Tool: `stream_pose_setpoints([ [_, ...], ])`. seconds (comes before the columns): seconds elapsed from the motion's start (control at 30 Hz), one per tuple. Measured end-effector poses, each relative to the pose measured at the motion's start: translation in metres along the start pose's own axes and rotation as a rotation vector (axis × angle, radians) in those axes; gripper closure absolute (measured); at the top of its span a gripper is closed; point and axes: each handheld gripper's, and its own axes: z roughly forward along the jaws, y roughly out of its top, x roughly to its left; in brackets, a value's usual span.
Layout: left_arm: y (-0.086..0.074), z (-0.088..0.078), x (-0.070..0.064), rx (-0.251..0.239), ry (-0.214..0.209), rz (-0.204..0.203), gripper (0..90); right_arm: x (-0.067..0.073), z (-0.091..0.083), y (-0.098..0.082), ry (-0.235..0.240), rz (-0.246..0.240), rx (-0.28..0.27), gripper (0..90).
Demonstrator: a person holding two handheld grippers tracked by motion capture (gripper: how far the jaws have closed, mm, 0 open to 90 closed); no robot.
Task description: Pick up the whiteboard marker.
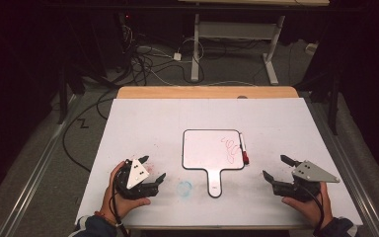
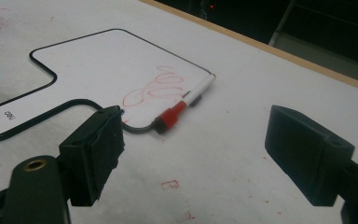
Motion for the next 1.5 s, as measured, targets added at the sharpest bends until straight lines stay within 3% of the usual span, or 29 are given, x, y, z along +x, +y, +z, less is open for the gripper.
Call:
stream_pose_setpoints([
  [0.13, -0.001, 0.003, -0.001, 0.015, -0.018, -0.007, 20.8, -0.002, 0.001, -0.001, -0.002, 0.014, 0.001, 21.5],
  [0.3, -0.002, 0.003, -0.001, 0.016, -0.034, -0.01, 20.8, 0.0, -0.001, 0.002, -0.004, -0.004, -0.015, 21.5],
  [0.43, -0.002, 0.005, -0.002, 0.023, -0.045, -0.004, 20.8, 0.0, -0.002, 0.005, -0.005, -0.021, -0.045, 23.3],
  [0.53, -0.002, 0.005, -0.003, 0.028, -0.044, 0.012, 20.8, -0.001, -0.001, 0.006, 0.0, -0.019, -0.036, 23.6],
  [0.7, -0.002, 0.006, -0.005, 0.036, -0.046, 0.024, 20.7, -0.004, 0.007, 0.007, 0.027, 0.007, 0.018, 24.2],
  [0.87, -0.002, 0.008, -0.005, 0.053, -0.05, 0.03, 20.7, -0.013, 0.02, 0.01, 0.059, 0.058, 0.07, 28.0],
  [0.97, -0.002, 0.009, -0.006, 0.058, -0.057, 0.029, 20.7, -0.02, 0.031, 0.014, 0.091, 0.117, 0.116, 30.0],
  [1.13, -0.002, 0.009, -0.006, 0.061, -0.057, 0.032, 20.5, -0.025, 0.041, 0.02, 0.114, 0.148, 0.151, 31.6],
  [1.27, -0.002, 0.01, -0.006, 0.068, -0.056, 0.035, 20.5, -0.03, 0.058, 0.029, 0.138, 0.165, 0.214, 35.6],
  [1.3, -0.002, 0.01, -0.007, 0.074, -0.053, 0.035, 20.8, -0.034, 0.069, 0.033, 0.125, 0.156, 0.252, 35.6],
  [1.37, -0.002, 0.011, -0.007, 0.084, -0.05, 0.038, 20.9, -0.036, 0.074, 0.035, 0.124, 0.157, 0.264, 37.0],
  [1.4, -0.002, 0.011, -0.008, 0.083, -0.052, 0.038, 20.9, -0.04, 0.085, 0.038, 0.133, 0.18, 0.297, 38.3],
  [1.5, -0.002, 0.012, -0.008, 0.087, -0.058, 0.04, 20.9, -0.043, 0.096, 0.042, 0.156, 0.217, 0.308, 40.4],
])
